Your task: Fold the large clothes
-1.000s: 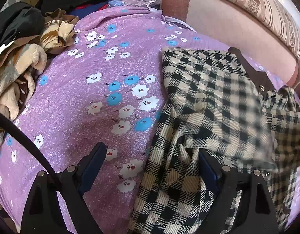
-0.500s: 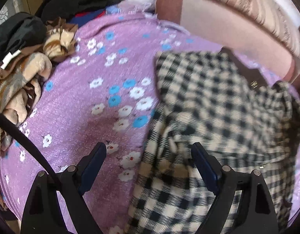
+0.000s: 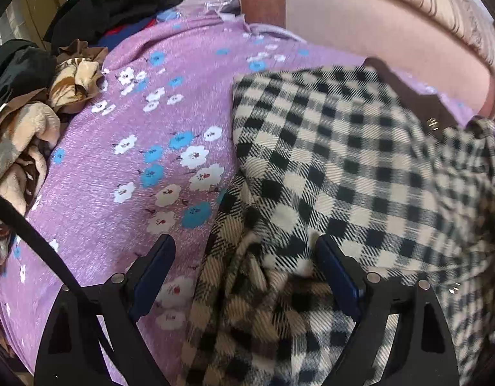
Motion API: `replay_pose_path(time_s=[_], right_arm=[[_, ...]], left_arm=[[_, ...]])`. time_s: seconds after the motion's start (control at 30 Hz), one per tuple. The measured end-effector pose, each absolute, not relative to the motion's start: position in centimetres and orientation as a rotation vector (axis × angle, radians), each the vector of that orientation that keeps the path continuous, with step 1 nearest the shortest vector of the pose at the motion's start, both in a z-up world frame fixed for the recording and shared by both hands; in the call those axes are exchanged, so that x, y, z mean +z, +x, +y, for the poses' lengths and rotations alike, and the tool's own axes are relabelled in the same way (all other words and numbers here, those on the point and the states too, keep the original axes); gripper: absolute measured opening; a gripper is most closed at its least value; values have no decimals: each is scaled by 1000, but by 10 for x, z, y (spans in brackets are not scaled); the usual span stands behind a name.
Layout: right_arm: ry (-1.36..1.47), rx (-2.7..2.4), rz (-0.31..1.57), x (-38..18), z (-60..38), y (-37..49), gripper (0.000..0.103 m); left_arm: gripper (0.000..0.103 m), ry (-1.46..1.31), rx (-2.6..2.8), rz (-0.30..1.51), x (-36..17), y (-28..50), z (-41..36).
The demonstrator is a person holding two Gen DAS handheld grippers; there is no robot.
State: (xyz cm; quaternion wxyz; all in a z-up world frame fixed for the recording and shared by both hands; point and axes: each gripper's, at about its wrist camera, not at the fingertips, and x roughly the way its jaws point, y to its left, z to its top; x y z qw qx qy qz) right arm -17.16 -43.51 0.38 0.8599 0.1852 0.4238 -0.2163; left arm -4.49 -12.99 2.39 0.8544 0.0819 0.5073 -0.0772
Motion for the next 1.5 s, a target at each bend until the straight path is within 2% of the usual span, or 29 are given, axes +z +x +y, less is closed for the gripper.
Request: replay_pose_path(time_s=[0.2,0.23,0.3,0.37,0.63,1.13,1.23,1.3,1.5], right_arm=[[426,-439,881,27,-434,-184,39],[431,-417,869,34,-430,-189,41],[414,-407,852,41,-419,-199,53],[378,-398,846,45,-410,-204,56],[345,-391,961,10,-400,-180,56],[400,-379,866,42,-411,-219,57],[413,-432,810,58,-430,-238,59],[428,-493,773,66,-447,-252,65],[603,-583,734,60,-502,-281,65]], left_arm=[[90,216,-148,1028,23,-46,-136],[90,223,-147,1025,24,-47,-137],[90,229,-146,1022,24,-48,-138],[90,227,-145,1023,24,-48,-138],[90,211,-152,1015,30,-52,-136],[90,116,-240,1001,44,-57,-136],[90,87,-292,1027,41,-57,-140],[90,94,-320,1046,37,-57,-146],[90,188,-303,1068,20,-59,-159]])
